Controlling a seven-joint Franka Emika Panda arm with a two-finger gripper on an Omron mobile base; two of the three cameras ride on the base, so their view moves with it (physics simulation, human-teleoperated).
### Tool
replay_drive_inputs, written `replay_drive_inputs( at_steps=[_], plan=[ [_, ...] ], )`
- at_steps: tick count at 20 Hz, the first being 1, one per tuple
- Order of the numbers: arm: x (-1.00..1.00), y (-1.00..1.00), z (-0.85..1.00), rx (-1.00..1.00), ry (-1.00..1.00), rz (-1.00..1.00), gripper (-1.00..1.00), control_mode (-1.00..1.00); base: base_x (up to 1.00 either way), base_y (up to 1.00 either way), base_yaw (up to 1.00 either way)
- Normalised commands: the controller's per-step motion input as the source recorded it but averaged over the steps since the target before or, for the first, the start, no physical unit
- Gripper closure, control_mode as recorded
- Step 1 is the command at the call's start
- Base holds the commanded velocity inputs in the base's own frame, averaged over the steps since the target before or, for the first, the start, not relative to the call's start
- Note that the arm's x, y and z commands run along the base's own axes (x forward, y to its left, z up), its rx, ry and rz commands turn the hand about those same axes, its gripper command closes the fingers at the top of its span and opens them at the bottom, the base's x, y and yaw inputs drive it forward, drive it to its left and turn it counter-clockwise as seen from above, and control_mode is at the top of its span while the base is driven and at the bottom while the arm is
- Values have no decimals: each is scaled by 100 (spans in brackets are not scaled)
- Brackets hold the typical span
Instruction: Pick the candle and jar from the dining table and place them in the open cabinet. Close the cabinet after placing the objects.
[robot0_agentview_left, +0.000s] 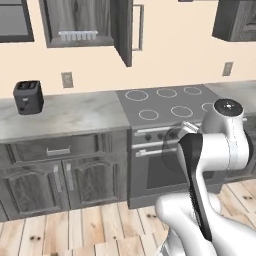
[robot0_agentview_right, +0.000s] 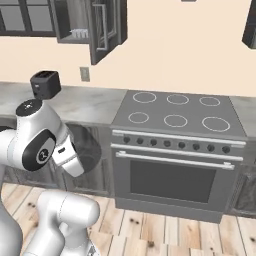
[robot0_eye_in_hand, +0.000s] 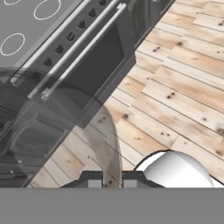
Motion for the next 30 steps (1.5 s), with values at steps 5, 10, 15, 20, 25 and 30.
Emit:
replay_drive_inputs(
  at_steps=[5, 10, 15, 20, 25, 30],
  plan=[
    [0, 0, 0, 0, 0, 0, 100, 100, 0, 9, -15],
    [0, 0, 0, 0, 0, 0, 100, 100, 0, 10, -16],
    [0, 0, 0, 0, 0, 0, 100, 100, 0, 13, -17],
    [0, 0, 0, 0, 0, 0, 100, 100, 0, 17, -17],
    [0, 0, 0, 0, 0, 0, 100, 100, 0, 22, -16],
    [0, 0, 0, 0, 0, 0, 100, 100, 0, 27, -15]
  ],
)
